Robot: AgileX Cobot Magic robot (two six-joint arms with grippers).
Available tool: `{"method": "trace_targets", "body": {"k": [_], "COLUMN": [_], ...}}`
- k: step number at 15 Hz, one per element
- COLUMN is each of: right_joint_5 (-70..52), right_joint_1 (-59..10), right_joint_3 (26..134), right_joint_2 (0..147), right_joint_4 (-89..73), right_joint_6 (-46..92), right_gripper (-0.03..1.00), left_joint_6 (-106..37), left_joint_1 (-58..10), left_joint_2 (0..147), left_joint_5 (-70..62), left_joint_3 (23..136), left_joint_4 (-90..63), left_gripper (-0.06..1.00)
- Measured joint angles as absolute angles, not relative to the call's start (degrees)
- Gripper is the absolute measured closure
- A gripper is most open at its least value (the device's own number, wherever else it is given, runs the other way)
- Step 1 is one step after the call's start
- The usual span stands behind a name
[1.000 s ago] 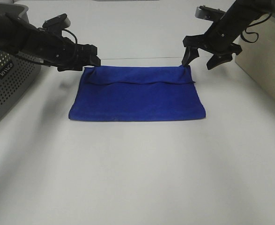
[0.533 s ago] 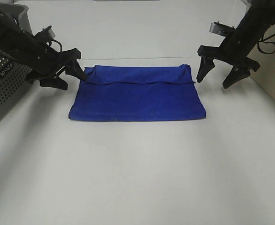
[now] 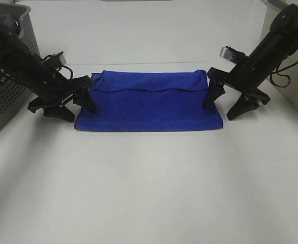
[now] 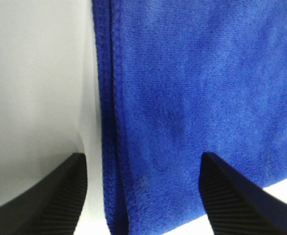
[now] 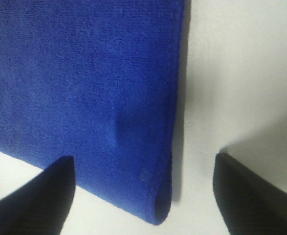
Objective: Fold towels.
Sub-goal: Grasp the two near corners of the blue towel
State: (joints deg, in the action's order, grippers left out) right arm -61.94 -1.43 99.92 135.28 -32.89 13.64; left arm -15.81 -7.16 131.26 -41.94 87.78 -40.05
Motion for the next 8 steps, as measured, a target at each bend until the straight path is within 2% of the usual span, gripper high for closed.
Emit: {"method": "trace_targets", "body": {"k": [5, 7, 8], "right_joint_5": [-58.21, -57.18, -56.61], "right_joint_1": [-5.44, -6.19, -5.96], "right_joint_3": [98.61, 98.55, 98.32], "right_joint_2": [134.93, 134.93, 134.93], "right_joint_4": [-34.03, -34.32, -33.80], "right_joint_6": [14.78, 14.27, 13.46], "right_gripper": [0.23, 0.27, 0.38], "left_joint_6": [-15.47, -13.46, -13.24], "left_joint_1": [-11.86, -12.78, -12.78], "left_joint_2": [131.26, 131.61, 131.84], "left_joint_5": [-36.67, -36.21, -36.15], "left_joint_3": [87.61, 87.61, 87.61], "left_joint_4": [-40.28, -40.22, -40.11], "left_gripper": [0.33, 0.44, 0.54]}}
